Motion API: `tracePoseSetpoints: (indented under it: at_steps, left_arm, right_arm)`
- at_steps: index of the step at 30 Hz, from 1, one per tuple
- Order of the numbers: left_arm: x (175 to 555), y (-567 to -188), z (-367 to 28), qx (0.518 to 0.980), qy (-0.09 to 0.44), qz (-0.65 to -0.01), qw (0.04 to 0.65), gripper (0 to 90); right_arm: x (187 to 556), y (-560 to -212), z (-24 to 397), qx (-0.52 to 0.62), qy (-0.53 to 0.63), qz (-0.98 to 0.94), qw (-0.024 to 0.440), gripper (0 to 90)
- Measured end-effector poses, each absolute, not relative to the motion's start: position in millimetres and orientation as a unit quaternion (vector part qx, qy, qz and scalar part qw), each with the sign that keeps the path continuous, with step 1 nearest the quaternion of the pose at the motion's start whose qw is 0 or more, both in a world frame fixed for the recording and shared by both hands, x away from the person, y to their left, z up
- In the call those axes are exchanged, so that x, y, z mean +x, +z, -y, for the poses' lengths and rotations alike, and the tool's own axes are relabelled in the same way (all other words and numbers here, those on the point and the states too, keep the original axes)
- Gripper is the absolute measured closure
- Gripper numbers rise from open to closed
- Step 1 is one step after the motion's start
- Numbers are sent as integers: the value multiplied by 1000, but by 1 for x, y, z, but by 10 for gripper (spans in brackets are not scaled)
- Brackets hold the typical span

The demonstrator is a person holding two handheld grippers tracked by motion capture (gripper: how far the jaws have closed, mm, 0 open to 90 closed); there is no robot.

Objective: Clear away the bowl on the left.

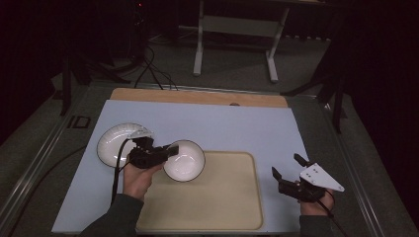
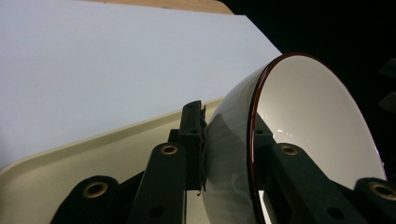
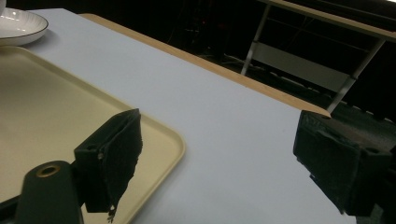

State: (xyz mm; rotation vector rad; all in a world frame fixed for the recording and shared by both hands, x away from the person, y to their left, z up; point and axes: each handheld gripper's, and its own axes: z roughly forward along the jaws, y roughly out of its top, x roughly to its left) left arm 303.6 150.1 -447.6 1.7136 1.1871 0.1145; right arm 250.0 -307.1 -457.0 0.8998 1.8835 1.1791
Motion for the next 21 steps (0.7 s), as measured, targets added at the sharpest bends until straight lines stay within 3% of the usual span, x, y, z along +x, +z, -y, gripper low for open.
tracePoseSetpoints:
  at_steps: [21]
  left_arm:
    - [305, -468, -126, 734, 27, -481, 479, 758]
  right_arm:
    - [250, -457, 307, 349, 459, -731, 364, 152]
